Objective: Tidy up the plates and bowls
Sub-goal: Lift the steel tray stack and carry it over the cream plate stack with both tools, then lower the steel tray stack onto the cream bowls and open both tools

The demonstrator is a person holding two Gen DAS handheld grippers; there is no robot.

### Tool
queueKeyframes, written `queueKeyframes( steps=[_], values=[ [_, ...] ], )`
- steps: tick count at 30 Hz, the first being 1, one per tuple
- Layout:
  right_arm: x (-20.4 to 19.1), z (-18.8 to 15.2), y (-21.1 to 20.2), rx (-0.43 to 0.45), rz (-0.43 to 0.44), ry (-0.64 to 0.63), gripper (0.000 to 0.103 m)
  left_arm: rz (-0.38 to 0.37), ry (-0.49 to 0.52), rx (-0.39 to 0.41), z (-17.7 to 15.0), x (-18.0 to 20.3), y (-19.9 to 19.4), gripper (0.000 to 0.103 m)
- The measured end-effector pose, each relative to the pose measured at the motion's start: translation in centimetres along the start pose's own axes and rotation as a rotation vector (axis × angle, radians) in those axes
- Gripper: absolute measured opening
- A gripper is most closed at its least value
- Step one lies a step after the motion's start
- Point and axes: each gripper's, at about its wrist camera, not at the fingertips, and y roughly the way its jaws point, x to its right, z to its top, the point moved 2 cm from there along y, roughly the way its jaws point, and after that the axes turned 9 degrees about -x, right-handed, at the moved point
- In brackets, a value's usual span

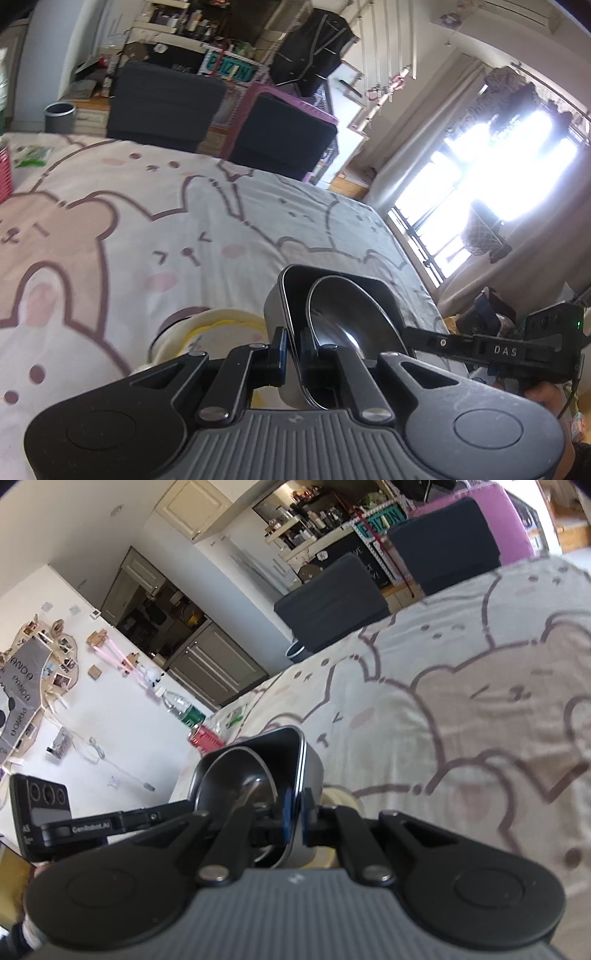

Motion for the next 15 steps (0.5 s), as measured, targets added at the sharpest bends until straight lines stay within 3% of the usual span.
queueKeyframes(
  steps=[8,15],
  values=[
    [-0.8,-1.0,4.0,-0.091,-0.023,0.021,0.007,0.012,-0.095,-0.033,-1.3,-4.1,0.8,0.007],
    [-1.1,-1.5,6.9,-0.162,-0.068,0.019,0.007,0.031,-0.106,-0.069,-1.5,-5.8,1.7,0.007]
  ],
)
